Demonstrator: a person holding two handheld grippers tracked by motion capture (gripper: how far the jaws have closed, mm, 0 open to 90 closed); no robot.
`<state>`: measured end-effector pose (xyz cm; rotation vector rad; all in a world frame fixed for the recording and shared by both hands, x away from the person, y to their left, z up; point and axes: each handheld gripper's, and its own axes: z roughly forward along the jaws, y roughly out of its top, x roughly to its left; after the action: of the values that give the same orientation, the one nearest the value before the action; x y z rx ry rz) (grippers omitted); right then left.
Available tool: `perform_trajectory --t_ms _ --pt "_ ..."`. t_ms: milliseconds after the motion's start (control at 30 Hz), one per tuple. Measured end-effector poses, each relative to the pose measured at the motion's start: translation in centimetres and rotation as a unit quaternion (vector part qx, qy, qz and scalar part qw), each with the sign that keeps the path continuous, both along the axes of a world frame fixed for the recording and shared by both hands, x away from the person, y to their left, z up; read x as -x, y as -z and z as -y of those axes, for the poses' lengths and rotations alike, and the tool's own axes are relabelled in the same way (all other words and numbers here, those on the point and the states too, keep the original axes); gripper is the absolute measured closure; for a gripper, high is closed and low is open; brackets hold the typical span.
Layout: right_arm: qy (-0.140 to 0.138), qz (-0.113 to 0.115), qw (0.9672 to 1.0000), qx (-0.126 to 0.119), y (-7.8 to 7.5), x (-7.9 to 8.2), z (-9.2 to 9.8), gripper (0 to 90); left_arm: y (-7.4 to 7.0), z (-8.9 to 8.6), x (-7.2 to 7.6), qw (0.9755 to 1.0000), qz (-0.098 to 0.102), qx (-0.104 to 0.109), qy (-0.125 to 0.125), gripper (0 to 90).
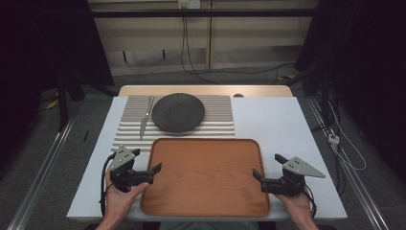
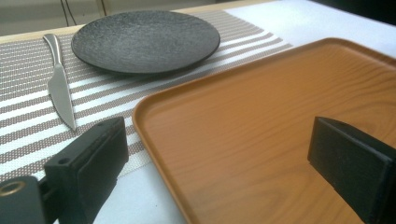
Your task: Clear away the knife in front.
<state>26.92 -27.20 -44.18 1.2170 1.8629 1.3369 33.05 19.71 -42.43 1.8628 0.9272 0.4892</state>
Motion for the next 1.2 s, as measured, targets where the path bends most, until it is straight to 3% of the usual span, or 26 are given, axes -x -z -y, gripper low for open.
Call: perform_trajectory --t_ms 300,467,567,767,1033,1200 --pt "0.000 -0.009 0.9998 -0.016 0.2 -0.5 0.3 0.9 -0.4 0.1 -0.9 0.9999 -0.011 -0.001 -0.002 5.3" --pt "-0.004 -0.017 0.9996 -0.022 0.4 -0.9 0.3 0.8 -1.1 0.1 -1.9 0.9998 -0.011 -0.015 -0.011 5.6" --pt "-0.002 -0.022 0.9995 -0.024 0.6 -1.0 0.6 0.8 -1.3 0.1 -2.2 0.9997 -0.020 -0.006 -0.016 6.2" --pt "-0.003 -0.027 0.9993 -0.027 0.6 -1.0 0.6 0.8 -1.7 0.0 -3.4 0.9996 -0.018 -0.009 -0.021 5.6" --pt "-0.008 -0.030 0.9993 -0.020 0.6 -1.0 0.3 0.8 -1.6 0.2 -6.1 0.9981 -0.037 -0.043 -0.024 6.1" --pt "-0.011 -0.025 0.9995 -0.016 0.5 -0.6 0.2 0.8 -2.0 0.4 -7.2 0.9974 -0.049 -0.045 -0.027 6.6"
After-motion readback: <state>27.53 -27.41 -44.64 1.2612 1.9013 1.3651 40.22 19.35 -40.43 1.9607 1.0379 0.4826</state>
